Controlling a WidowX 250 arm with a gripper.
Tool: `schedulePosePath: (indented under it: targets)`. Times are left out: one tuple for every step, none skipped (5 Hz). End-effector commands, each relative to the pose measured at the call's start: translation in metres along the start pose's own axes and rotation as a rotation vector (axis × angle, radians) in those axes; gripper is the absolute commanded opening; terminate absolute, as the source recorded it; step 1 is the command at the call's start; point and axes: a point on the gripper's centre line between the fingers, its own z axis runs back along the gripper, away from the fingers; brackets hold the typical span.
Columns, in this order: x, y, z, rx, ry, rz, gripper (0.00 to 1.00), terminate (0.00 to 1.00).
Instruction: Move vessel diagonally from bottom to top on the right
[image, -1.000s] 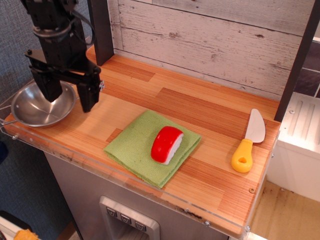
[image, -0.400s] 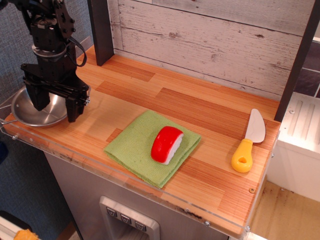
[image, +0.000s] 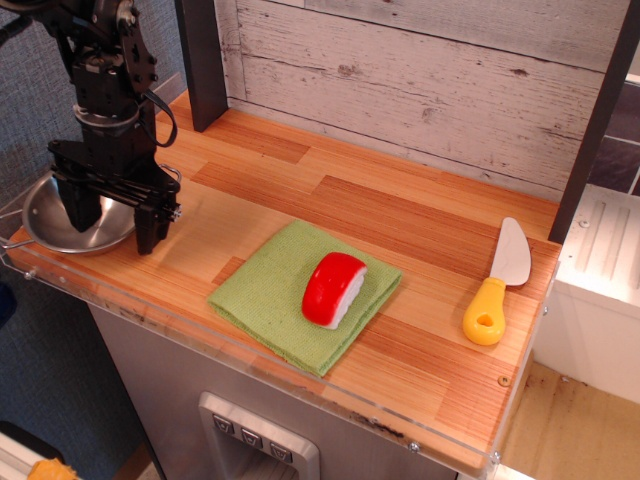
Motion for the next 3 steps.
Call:
schedulePosePath:
  targets:
    - [-0.001, 0.002, 0.005, -0.013, -0.046, 0.029, 0.0, 0.0]
    - [-0.003, -0.001, 0.011, -0.022, -0.058, 0.021, 0.0, 0.0]
    - [-0.006, -0.005, 0.016, -0.036, -0.07, 0.011, 0.0, 0.0]
